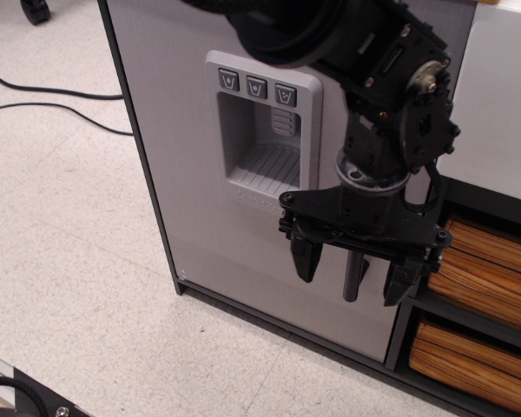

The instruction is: Open fridge

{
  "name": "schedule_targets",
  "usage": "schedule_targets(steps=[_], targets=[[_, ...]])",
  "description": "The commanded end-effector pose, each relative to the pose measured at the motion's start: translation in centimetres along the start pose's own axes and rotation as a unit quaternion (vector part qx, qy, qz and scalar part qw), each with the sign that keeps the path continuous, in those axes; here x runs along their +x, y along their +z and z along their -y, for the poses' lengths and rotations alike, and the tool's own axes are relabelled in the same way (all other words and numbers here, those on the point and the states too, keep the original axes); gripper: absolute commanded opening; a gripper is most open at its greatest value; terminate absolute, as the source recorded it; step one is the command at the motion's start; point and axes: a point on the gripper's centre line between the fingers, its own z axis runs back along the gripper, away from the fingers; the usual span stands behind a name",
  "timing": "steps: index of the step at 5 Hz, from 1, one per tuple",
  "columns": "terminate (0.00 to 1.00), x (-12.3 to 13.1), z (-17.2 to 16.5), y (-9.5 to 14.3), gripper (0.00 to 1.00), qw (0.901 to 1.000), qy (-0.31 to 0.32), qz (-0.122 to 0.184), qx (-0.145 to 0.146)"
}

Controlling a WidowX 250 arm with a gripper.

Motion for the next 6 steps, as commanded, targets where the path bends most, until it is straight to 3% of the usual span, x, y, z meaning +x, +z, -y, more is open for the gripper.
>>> schedule_targets(steps=[1,2,4,6], targets=[[0.0,0.0,0.0,0.0,1.0,1.0,0.0,0.0,0.0],[0.0,2.4,-0.9,0.1,1.0,0.9993,-0.011,0.034,0.012],[0.0,6.9,-1.9,0.7,1.0,0.9982,-0.002,0.06,0.005],[0.0,9.5,-1.1,0.6,1.0,0.9964,-0.037,0.076,-0.007]])
